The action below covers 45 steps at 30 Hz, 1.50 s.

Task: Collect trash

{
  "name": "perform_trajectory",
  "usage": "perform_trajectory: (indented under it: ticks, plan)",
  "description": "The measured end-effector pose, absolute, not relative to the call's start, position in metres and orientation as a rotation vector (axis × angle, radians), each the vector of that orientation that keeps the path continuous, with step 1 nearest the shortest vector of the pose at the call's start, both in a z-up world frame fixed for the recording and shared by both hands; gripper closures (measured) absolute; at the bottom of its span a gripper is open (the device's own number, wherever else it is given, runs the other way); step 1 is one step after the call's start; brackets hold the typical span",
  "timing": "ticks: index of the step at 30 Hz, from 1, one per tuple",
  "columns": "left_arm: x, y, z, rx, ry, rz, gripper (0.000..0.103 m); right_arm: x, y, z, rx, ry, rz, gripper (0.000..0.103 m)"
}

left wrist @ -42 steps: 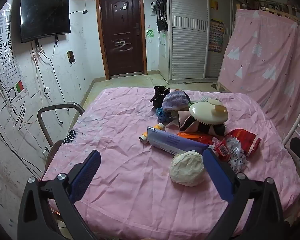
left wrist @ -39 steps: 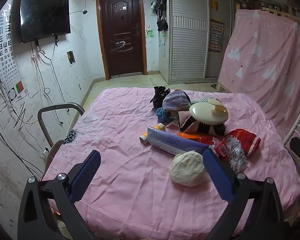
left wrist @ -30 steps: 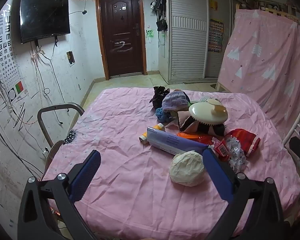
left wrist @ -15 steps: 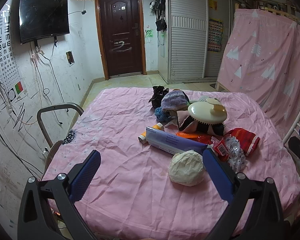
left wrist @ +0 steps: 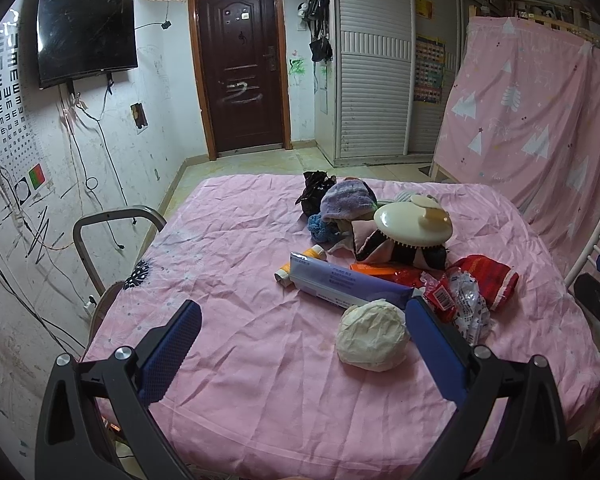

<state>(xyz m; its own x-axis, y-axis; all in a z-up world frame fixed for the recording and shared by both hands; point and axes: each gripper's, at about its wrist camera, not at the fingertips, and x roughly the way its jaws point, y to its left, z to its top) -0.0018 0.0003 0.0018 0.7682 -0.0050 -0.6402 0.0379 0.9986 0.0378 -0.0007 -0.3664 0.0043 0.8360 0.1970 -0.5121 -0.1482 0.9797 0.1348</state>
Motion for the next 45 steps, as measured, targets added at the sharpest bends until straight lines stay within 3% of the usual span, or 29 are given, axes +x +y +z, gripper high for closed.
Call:
perform_trajectory:
  ticks: [45]
  plan:
    - [0.0012, -0.0061, -0.0029, 0.064, 0.707, -0.031, 0.01, 0.0022, -0.3678, 0.0016, 0.089, 0.559, 0.184, 0.006]
